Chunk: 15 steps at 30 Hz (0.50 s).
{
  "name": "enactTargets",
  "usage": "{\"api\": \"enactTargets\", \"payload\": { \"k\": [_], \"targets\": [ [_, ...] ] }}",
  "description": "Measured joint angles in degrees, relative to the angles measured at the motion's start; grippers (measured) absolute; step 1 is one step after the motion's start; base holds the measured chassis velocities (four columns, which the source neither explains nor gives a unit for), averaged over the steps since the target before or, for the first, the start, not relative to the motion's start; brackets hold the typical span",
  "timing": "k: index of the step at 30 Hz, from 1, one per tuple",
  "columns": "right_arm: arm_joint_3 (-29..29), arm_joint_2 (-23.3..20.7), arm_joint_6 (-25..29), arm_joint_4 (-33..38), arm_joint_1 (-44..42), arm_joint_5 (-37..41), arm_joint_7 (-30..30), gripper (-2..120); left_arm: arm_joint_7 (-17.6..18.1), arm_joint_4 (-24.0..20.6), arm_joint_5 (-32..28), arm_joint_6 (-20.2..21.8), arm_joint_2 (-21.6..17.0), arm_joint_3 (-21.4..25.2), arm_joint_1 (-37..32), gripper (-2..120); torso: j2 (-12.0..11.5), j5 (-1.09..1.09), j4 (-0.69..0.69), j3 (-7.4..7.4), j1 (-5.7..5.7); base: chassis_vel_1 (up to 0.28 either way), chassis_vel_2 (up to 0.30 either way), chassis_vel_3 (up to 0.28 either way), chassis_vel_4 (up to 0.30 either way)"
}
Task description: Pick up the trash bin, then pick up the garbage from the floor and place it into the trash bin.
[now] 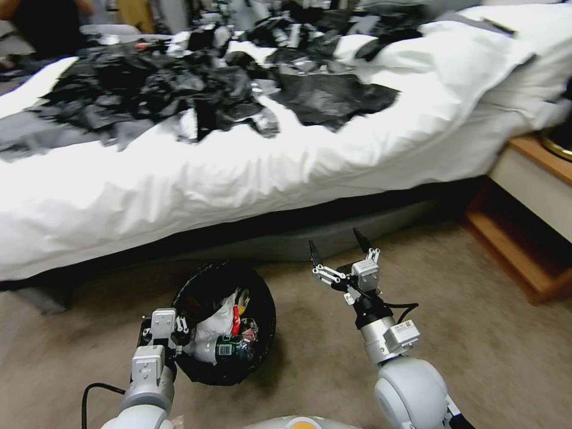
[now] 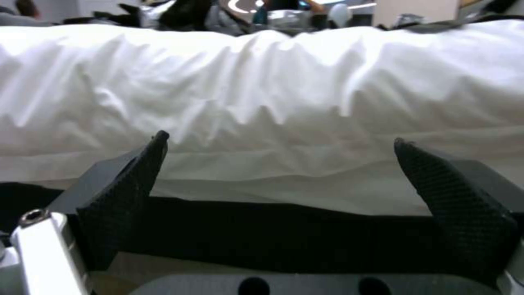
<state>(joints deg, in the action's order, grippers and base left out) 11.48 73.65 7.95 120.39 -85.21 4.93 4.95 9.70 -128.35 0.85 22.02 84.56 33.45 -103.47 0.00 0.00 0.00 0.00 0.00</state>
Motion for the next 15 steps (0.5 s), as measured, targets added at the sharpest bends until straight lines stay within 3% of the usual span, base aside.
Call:
{"api": "enactTargets", "payload": {
  "k": [15],
  "targets": [
    [-0.2, 0.3, -0.1, 0.2, -0.3, -0.2, 0.0, 100, 0.2, 0.3, 0.0, -0.3, 0.0, 0.1, 0.0, 0, 0.0, 0.0, 0.0, 0.0, 0.01, 0.127, 0.12, 0.122, 0.128]
  ]
}}
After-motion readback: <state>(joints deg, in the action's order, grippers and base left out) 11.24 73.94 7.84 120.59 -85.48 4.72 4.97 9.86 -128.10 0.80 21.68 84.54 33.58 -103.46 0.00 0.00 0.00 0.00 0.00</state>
